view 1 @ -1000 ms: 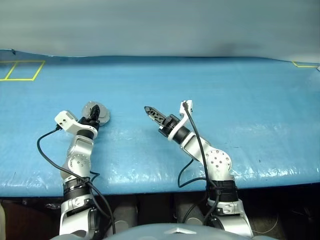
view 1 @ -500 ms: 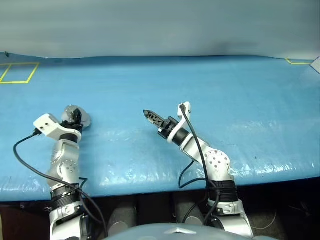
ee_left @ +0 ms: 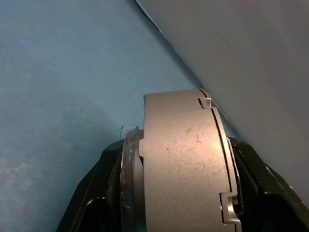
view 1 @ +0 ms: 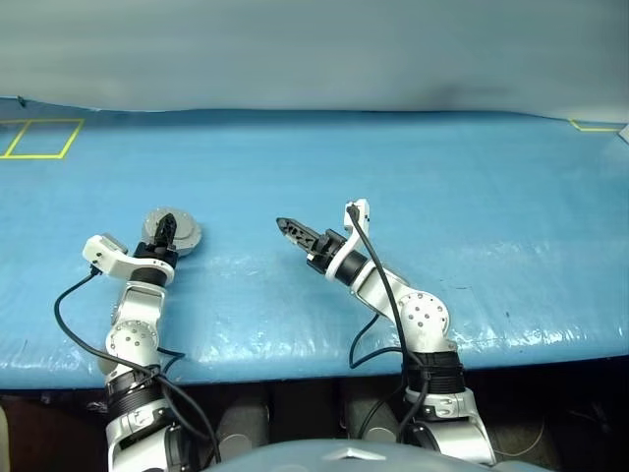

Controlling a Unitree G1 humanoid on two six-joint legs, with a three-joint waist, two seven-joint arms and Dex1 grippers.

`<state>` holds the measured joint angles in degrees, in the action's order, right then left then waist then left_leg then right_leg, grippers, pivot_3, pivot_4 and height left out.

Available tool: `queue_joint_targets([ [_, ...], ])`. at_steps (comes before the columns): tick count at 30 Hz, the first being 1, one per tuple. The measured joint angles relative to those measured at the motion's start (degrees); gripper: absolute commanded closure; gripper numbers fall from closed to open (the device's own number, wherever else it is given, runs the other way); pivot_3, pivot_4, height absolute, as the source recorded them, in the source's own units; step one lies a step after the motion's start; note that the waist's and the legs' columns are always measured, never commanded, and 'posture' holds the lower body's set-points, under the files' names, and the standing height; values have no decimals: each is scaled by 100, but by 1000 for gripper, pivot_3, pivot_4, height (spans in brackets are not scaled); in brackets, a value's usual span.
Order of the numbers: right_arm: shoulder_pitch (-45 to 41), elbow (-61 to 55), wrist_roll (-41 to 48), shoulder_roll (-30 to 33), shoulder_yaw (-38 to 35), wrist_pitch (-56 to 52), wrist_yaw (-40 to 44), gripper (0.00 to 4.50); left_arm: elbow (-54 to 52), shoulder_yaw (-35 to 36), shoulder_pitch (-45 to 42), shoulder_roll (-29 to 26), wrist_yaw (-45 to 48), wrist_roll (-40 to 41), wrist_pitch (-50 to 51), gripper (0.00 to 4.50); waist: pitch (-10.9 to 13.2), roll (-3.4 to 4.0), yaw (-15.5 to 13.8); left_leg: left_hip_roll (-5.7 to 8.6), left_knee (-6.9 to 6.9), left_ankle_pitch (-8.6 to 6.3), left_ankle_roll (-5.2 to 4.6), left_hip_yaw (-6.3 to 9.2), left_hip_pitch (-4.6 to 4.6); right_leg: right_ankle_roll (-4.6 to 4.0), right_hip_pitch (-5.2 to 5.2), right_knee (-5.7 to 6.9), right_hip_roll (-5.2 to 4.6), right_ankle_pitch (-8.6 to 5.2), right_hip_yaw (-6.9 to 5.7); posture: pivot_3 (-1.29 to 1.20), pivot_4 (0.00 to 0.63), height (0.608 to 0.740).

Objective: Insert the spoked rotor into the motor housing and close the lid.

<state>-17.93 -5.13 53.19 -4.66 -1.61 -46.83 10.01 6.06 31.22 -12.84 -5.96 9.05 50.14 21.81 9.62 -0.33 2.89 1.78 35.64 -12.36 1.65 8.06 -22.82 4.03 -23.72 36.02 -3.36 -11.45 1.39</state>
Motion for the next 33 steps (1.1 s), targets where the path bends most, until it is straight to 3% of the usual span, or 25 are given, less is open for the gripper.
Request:
queue_joint_targets([
  [5, 28, -10, -56, -7, -1, 0, -1, 1280, 2, -44, -50, -130, 220, 0, 12, 75, 0, 0, 9, 0, 1, 0, 0, 0, 4, -3, 3, 0, 0, 2, 0, 0, 150, 740],
  [16, 48, -12, -110, -31, -6, 0, -1, 1280, 71, 100, -57, -270, -109, 43, 289, 30, 0, 0, -5, -1, 9, 0, 0, -1, 4, 2, 5, 1, 0, 4, 0, 0, 150, 740],
  [25, 46, -10, -184, -21, 21, -1, 15, 1280, -69, 353, 4, -735, -231, -460, -376, 30, 0, 0, -3, -2, 9, 0, 0, -3, 5, 1, 6, 1, 0, 6, 1, 0, 150, 740],
  [28, 50, -23, -562, 197, 263, 134, 194, 1280, -240, 187, 48, -767, 18, -654, -614, 30, 0, 0, -36, -1, 10, 0, 1, -4, 5, 1, 7, 0, -1, 6, 1, 0, 150, 740],
  [33, 175, -99, -2105, 851, 1058, 1450, 676, 1280, -902, -633, 201, -783, 1205, -907, -1003, 30, 0, 0, -70, 0, 10, 1, 2, -11, 5, 2, 6, -2, -3, 6, 4, 0, 150, 740],
])
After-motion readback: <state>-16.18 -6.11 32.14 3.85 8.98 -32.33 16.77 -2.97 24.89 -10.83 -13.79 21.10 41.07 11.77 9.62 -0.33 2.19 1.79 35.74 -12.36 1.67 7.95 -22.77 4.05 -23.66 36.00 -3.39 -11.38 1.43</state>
